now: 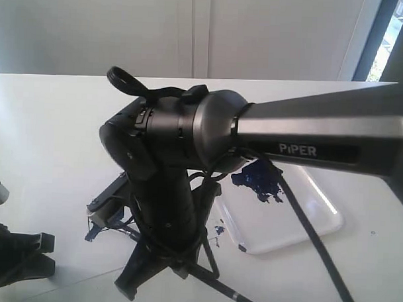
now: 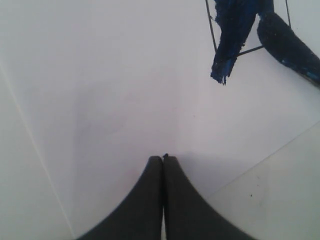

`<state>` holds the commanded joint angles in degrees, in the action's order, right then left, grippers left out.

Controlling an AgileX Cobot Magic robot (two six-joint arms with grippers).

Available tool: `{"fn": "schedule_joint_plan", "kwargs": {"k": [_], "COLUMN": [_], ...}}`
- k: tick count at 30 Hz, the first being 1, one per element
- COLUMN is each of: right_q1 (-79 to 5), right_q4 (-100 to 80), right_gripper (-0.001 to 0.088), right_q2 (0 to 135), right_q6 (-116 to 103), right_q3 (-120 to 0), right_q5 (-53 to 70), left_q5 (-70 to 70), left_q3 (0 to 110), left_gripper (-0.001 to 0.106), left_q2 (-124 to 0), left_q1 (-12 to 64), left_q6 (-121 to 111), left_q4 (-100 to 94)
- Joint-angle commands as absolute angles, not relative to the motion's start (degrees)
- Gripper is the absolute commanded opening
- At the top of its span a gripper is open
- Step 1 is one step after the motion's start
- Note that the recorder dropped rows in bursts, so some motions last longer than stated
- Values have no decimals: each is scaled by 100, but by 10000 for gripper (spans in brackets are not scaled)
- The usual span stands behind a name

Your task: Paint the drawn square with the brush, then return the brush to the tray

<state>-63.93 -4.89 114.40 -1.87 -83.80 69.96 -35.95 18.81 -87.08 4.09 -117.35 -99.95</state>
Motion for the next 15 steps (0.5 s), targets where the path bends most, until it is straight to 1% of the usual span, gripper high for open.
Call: {"fn": "schedule_joint_plan", "kwargs": {"k": [9,15], "right_q1": [-6393,-6393], "right_q4": [-512,-1132], "right_gripper": [0,0], "right_q2": [11566,11575], "right_q6": [-206,-502], "right_q3": [-8380,-8380], "right_q5": [6996,6996], "left_q5": [-3595,-3595], "left_q3": [1881,1881], "left_gripper": [0,0], "left_q2": [-8708,-8708], "left_q1": [409,409], "left_q6": [-11735,-11735], "left_q4": [-9993,-9993]}}
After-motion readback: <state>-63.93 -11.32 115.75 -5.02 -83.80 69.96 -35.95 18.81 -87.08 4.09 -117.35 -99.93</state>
